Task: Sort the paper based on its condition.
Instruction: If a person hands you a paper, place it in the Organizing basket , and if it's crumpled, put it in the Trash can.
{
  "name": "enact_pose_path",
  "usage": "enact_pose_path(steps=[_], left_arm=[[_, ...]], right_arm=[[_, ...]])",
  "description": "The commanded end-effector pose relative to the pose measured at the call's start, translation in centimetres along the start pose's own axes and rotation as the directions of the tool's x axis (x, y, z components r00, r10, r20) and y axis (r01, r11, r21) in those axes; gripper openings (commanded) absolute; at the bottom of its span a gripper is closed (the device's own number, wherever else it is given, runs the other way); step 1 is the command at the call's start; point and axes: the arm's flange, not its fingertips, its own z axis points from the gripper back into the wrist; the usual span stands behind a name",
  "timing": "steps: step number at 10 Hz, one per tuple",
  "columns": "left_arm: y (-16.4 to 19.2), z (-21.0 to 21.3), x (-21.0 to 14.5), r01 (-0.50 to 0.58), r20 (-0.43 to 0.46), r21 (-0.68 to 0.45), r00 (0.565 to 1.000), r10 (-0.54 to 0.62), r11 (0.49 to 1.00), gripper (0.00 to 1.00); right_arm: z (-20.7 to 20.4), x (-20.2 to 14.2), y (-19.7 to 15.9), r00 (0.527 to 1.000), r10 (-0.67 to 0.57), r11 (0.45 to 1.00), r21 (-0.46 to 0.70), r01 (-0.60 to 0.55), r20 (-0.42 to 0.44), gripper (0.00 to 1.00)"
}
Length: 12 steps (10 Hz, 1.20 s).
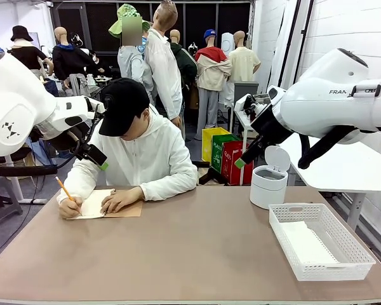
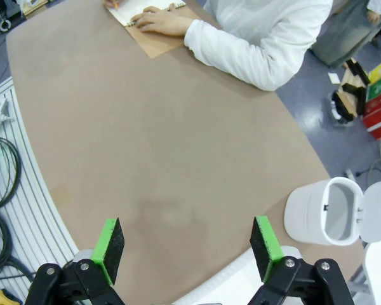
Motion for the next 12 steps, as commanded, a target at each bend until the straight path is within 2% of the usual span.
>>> enact_pose_path(steps=[1, 12], left_arm=[[0.09, -0.02, -0.03, -0.004, 0.005, -0.003, 1.0, 0.004, 1.0, 1.0], [0.09, -0.02, -0.03, -0.004, 0.005, -0.003, 1.0, 0.004, 1.0, 1.0]], right_arm=[[-0.09, -0.04, -0.05, 1.0, 0.001, 1.0, -0.005, -0.001, 0.0, 1.0], [-0.09, -0.04, -0.05, 1.0, 0.001, 1.0, -0.005, -0.001, 0.0, 1.0]])
